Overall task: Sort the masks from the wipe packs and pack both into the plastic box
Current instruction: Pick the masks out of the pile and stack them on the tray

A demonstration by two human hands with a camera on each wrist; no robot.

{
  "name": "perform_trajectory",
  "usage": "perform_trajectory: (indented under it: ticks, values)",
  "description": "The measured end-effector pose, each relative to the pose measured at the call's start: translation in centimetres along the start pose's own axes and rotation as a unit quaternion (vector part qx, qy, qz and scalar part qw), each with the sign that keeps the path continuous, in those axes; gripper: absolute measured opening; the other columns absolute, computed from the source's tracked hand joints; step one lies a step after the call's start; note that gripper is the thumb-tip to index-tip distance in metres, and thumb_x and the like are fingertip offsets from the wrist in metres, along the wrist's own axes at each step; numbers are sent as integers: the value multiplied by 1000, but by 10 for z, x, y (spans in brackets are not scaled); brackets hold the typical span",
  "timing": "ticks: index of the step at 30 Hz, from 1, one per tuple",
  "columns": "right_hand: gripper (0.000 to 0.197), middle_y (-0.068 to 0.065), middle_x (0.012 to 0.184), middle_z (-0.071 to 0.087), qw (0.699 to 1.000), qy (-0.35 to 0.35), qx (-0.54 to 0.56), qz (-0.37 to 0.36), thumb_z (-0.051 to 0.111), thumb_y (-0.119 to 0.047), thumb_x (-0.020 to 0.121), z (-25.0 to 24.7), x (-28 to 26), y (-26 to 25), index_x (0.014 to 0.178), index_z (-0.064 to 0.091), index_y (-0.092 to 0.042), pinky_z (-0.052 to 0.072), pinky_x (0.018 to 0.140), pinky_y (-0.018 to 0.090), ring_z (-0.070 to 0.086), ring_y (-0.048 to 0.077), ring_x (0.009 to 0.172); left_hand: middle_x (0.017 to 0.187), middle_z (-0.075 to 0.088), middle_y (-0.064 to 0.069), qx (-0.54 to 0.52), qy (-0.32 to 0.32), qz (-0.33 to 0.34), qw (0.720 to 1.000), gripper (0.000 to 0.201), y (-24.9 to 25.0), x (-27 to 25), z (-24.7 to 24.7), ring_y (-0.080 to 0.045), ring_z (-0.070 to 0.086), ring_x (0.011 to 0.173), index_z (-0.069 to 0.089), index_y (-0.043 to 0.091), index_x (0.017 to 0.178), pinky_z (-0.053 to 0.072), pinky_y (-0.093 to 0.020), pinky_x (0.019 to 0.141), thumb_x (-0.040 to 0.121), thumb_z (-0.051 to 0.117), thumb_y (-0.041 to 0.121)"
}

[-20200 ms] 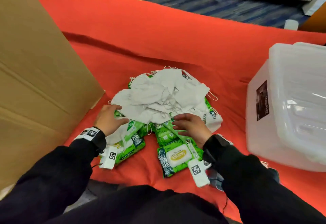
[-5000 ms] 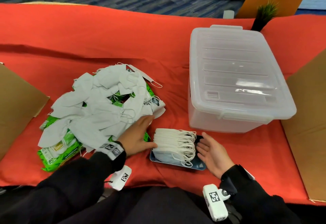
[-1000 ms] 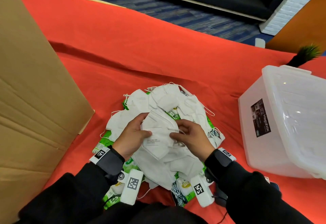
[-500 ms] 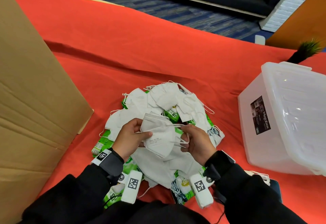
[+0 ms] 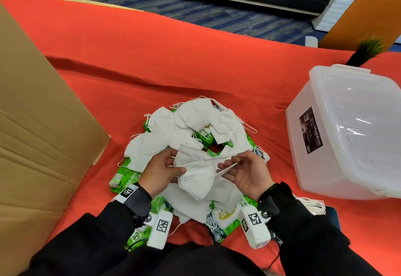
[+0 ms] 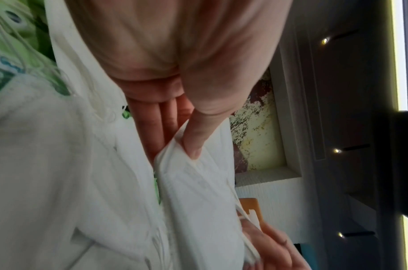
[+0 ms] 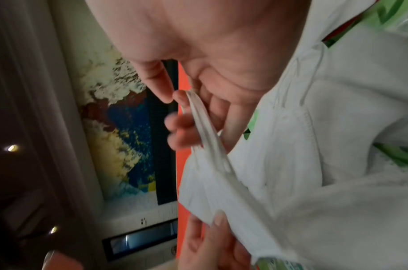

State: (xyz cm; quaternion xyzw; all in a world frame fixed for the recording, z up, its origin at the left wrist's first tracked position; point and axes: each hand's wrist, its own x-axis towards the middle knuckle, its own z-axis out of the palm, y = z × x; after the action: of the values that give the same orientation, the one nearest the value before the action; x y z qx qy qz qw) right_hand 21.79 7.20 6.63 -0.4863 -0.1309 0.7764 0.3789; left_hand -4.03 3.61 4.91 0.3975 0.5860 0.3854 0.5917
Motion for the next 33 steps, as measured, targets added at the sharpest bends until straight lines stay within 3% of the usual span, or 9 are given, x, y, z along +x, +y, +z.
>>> perform_trajectory:
  ticks: [3,5,10,13,16,19,23,27,33]
  values:
    - [21,1,58,32,992,27,-118,-40,69,-21,91,0,-7,9,77,55,-14,38,49,27,28,16,49,107,74,-19,-16,6,6,1000,28,2,-5,17,-37,72,95,63,4,109,63,-49,75,86,72,-8]
    - [24,2,60,36,961,23,-261,-88,83,-23,82,-12,-6,10,87,63,-10,26,44,25,26,13,48,106,72,-23,-29,11,3,1000,25,6,-7,26,-32,72,94,62,0,108,62,-43,69,86,73,-5]
    - [41,14,72,49,938,-12,-326,-118,88,-22,68,-45,-22,4,80,64,9,30,52,26,38,24,62,98,71,-17,44,-53,21,997,35,19,-13,46,-28,71,83,55,18,121,63,-52,73,92,71,6]
    - [44,17,79,59,932,-14,-335,-136,87,-12,71,-65,-38,-1,88,61,18,39,59,28,50,27,75,105,65,0,192,-75,130,970,54,33,-13,61,-20,72,74,53,45,135,62,-38,69,92,73,18]
    - [38,15,77,59,930,-7,-342,-133,86,-8,73,-90,-53,-9,87,62,18,43,60,24,54,22,70,116,71,9,347,-132,214,904,40,45,-6,83,-3,68,67,67,37,128,54,-22,70,93,71,18]
    - [8,7,71,63,930,-8,-344,-124,77,4,81,-116,-73,-18,85,71,8,42,56,18,56,9,60,97,75,5,434,-178,219,856,26,48,-6,114,11,61,65,71,24,122,51,-21,72,97,65,23]
    - [22,-9,55,54,922,-1,-366,-130,76,9,80,-158,-95,-29,71,66,-7,35,50,14,45,1,50,74,66,14,450,-206,210,843,19,36,-11,159,12,58,66,70,26,115,43,-19,67,96,66,26]
    - [15,-6,57,57,926,15,-360,-115,78,9,78,-196,-114,-32,75,69,-3,36,51,15,46,3,49,91,71,16,444,-231,211,840,28,20,-16,197,9,61,77,72,28,119,39,-6,72,91,72,26]
    - [5,5,61,59,967,85,-211,-118,72,3,84,-251,-130,-58,88,73,1,40,59,26,48,15,54,83,70,16,465,-186,241,832,20,16,-17,202,4,60,75,74,30,102,43,-21,70,86,66,41]
